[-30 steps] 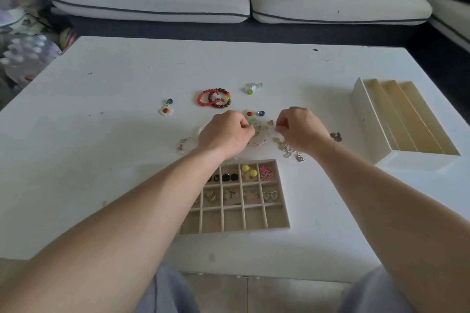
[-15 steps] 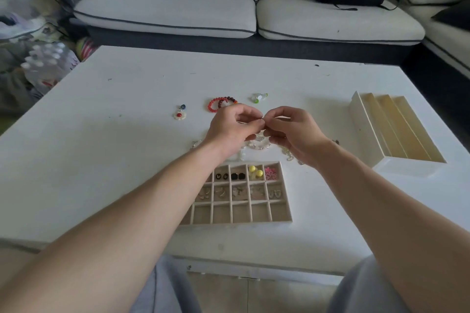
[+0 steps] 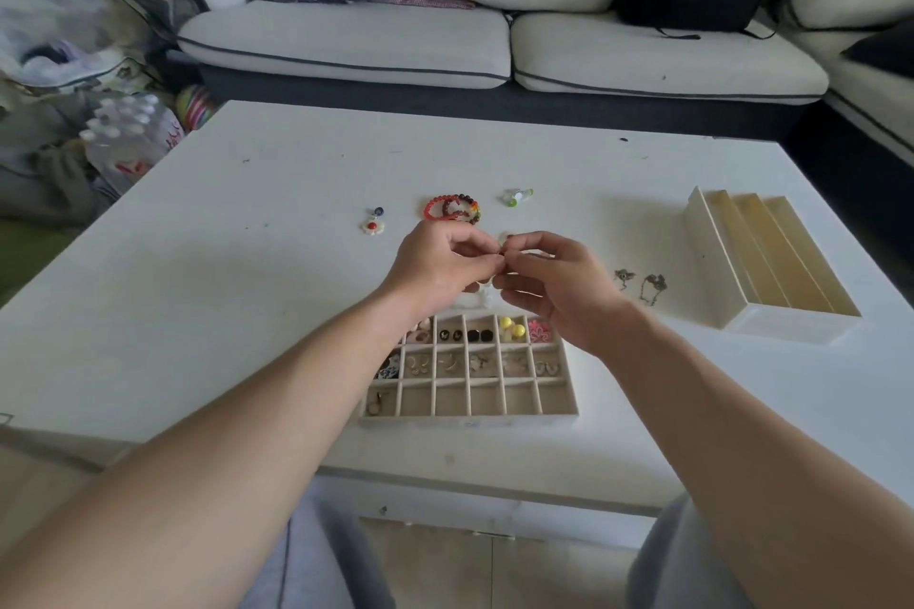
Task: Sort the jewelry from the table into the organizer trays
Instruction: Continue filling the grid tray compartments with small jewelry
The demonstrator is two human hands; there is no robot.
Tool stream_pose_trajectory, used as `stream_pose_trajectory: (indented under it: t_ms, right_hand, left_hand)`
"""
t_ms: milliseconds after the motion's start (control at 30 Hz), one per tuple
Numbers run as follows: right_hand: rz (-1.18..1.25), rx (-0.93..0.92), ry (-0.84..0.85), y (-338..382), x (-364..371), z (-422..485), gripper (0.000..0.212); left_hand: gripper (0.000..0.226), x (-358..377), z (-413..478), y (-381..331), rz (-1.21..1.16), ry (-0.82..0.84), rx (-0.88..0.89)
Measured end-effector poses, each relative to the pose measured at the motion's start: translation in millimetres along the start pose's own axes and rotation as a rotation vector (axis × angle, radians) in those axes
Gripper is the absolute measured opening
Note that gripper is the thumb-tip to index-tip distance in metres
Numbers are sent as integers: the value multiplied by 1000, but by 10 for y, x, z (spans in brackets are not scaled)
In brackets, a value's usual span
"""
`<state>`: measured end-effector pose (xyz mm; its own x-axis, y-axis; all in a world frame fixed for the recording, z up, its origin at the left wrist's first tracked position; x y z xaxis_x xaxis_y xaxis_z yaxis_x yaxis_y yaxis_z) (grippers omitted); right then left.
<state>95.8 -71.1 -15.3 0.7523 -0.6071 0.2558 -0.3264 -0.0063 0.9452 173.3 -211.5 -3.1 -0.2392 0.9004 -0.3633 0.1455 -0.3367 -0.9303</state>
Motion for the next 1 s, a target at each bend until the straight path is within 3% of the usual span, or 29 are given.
stream_pose_trajectory:
  t_ms: [300, 533, 800, 1000]
  right_hand:
    - [-8, 41, 56, -28, 30, 17, 13]
    - [-67, 42, 31, -12, 6, 26, 25]
    - [-148, -24, 36, -13, -57, 16, 6]
    - [64, -7, 62, -8, 5, 4, 10]
  left_hand:
    - [4, 14, -17, 10, -277, -5, -131]
    - [7, 50, 22, -8, -325, 2, -154]
    - [4, 106, -4, -47, -432, 33, -213]
    - [10, 78, -66, -85, -486, 116, -218]
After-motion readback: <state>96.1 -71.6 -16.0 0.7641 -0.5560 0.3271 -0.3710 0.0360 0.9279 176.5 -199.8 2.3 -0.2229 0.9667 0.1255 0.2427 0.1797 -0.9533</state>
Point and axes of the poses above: each hand's wrist, its own z-axis towards the middle knuckle, its own x-axis out of the palm, y = z × x, the point moved 4 cm from there along z, towards the middle knuckle, and after that the axes turned 11 degrees about y, right-handed, at the moved point
